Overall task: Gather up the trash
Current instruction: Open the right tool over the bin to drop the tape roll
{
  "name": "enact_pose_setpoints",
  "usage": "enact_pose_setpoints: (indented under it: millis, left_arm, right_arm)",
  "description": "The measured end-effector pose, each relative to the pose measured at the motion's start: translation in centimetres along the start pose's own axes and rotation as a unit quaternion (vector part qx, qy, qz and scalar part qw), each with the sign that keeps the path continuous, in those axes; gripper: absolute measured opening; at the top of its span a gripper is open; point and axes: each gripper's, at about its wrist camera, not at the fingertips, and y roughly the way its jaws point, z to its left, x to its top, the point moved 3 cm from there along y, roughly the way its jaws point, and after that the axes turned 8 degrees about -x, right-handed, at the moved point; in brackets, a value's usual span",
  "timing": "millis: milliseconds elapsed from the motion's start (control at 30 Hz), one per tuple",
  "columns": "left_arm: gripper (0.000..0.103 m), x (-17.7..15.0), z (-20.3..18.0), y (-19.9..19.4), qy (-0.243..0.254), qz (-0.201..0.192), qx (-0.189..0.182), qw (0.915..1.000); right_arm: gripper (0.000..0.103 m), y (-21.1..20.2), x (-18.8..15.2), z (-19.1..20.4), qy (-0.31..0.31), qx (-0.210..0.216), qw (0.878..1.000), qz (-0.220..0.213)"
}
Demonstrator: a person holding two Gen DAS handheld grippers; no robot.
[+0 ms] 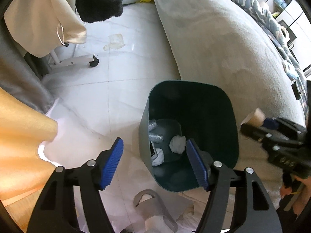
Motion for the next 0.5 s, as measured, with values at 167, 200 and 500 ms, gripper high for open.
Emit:
enact_pose_setpoints:
  millis: [167, 200, 500]
  left_arm:
    - [0.065, 0.6, -0.4, -1.7, 0.011, -0.032, -0.009, 0.9994]
    - [0.064, 0.7, -0.5, -2.0, 0.012, -0.039, -0.01, 0.9991]
    - [0.062, 2.0, -2.0, -5.4, 0.029, -0.096, -0.034, 0.9943]
  right_arm:
    - [0.049, 1.6, -0.8, 0.8, -0.019, -0.011, 0.999, 0.027]
    - [0.049, 1.9, -1.0, 0.9, -0.022, -0.013, 0.999, 0.032]
    - [0.059, 3.8, -2.0, 1.5, -0.045, -0.036, 0.996, 0.062]
